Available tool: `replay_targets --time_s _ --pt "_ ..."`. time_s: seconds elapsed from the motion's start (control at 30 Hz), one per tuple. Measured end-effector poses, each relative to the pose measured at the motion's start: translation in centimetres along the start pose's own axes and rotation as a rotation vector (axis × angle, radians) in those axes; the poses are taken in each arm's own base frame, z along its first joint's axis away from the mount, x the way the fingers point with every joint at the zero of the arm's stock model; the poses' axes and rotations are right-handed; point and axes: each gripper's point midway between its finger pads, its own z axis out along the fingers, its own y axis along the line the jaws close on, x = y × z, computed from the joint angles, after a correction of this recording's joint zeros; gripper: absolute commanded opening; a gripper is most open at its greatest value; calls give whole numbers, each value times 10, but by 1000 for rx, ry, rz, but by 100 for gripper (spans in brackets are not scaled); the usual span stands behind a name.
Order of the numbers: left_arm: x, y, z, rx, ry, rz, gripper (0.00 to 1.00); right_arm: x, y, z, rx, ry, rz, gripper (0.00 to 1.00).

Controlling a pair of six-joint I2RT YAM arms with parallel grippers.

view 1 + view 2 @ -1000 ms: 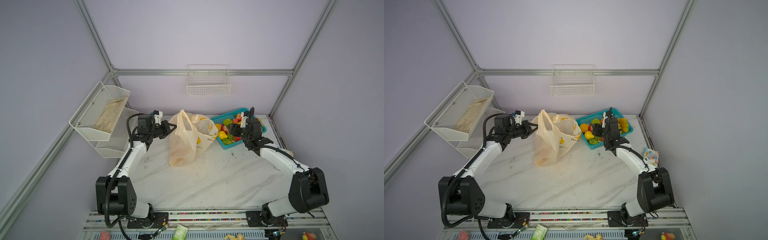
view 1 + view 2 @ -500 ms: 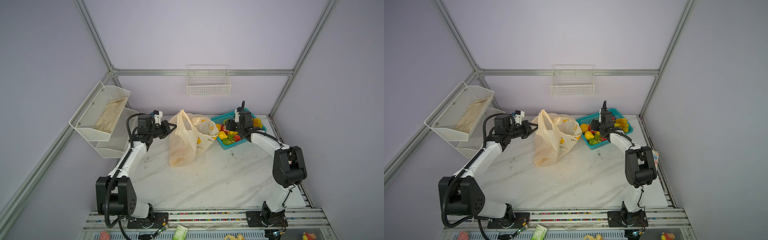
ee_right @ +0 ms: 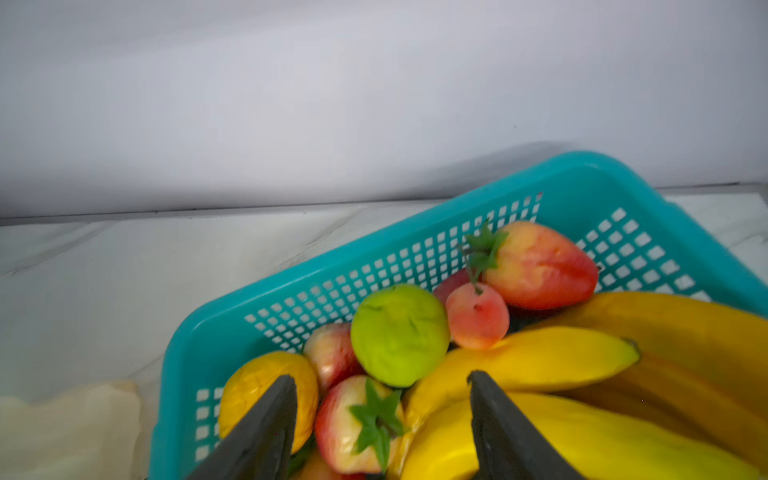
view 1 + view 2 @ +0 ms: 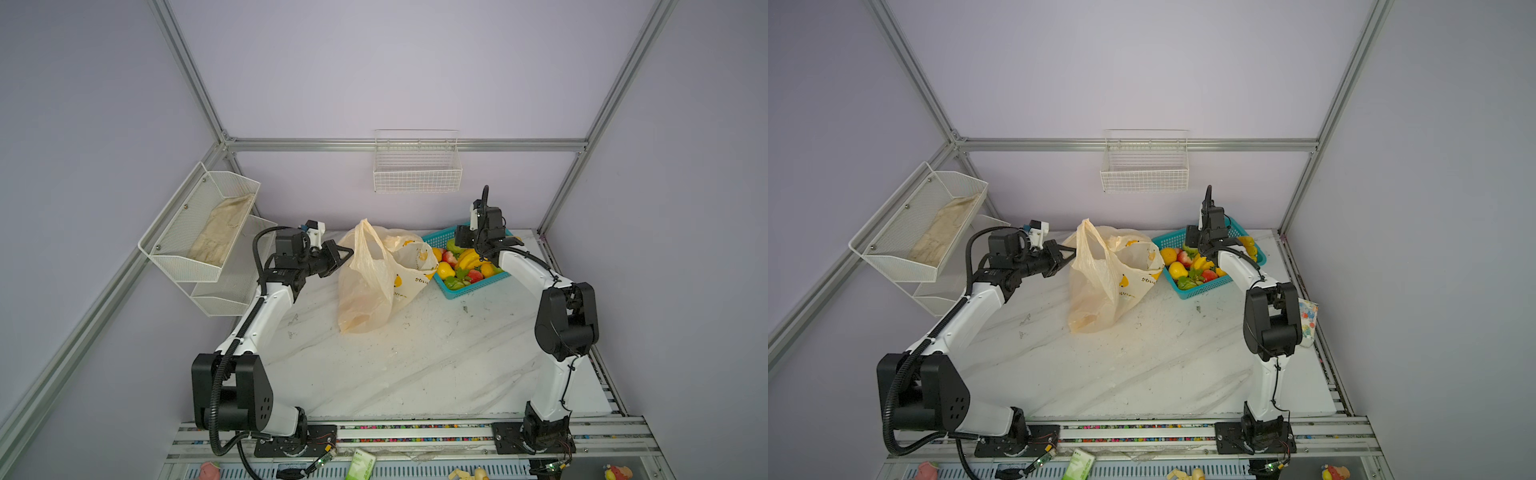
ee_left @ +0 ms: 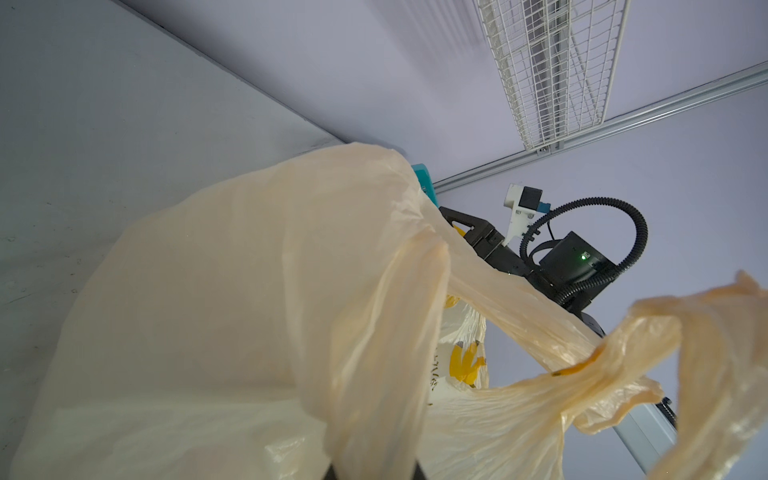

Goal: Place the fake fruits into the plastic bag and tie a complex knot

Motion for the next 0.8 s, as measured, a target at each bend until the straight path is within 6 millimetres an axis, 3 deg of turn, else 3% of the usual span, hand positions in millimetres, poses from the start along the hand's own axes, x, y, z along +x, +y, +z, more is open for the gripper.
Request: replay_targets --time_s 0.23,0.43,0.8 --pt "0 0 0 0 0 0 0 -4 -33 39 85 20 -18 56" --pt "0 0 0 0 0 0 0 1 -40 66 124 51 -59 48" --pt "0 0 0 0 0 0 0 0 -45 91 154 72 -110 35"
